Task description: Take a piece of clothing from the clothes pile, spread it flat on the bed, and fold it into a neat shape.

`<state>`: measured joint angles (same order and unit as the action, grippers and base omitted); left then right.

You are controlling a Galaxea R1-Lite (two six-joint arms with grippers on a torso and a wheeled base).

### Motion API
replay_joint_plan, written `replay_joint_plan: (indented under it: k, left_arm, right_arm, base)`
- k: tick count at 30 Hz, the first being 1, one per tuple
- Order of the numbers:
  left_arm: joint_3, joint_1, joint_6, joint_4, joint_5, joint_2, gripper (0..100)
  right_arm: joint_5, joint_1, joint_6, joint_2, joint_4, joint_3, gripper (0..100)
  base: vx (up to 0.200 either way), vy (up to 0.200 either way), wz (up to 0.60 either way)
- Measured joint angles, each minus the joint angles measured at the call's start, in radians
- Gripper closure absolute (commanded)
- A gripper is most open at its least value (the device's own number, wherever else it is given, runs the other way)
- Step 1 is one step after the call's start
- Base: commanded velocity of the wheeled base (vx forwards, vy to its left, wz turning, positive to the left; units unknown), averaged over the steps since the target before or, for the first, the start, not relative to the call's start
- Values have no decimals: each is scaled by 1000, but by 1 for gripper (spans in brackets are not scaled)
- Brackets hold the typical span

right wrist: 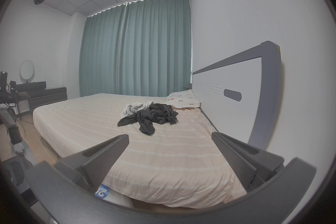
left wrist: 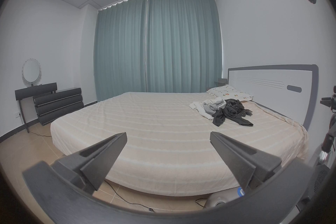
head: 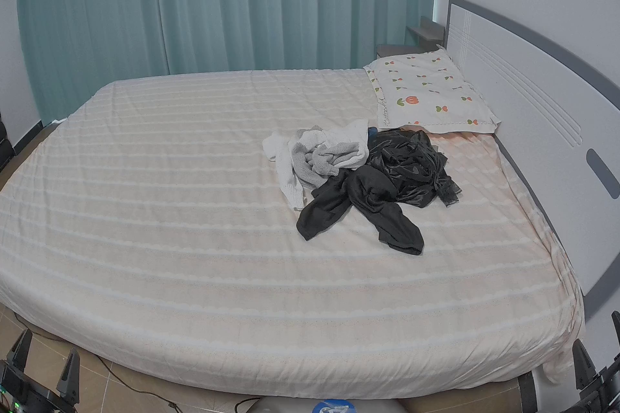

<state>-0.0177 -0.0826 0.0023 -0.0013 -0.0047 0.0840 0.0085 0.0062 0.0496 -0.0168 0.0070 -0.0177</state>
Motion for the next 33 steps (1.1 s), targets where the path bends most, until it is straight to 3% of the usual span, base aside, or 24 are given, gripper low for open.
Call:
replay_joint_plan:
  k: [14,19,33]
  left_arm:
    - [0,0,-2,1,0,0,0]
    - [0,0,-2,1,0,0,0]
    - [0,0,-2,1,-2,0,0]
  right_arm:
    - [3,-4,-13,-9,-6,-2,0]
    - [17,0,-50,-69,-17,-106,0]
    - [114,40,-100,-619,-99,-319,0]
  base:
    - [0,0,0]
    - [0,0,0]
    - [0,0,0]
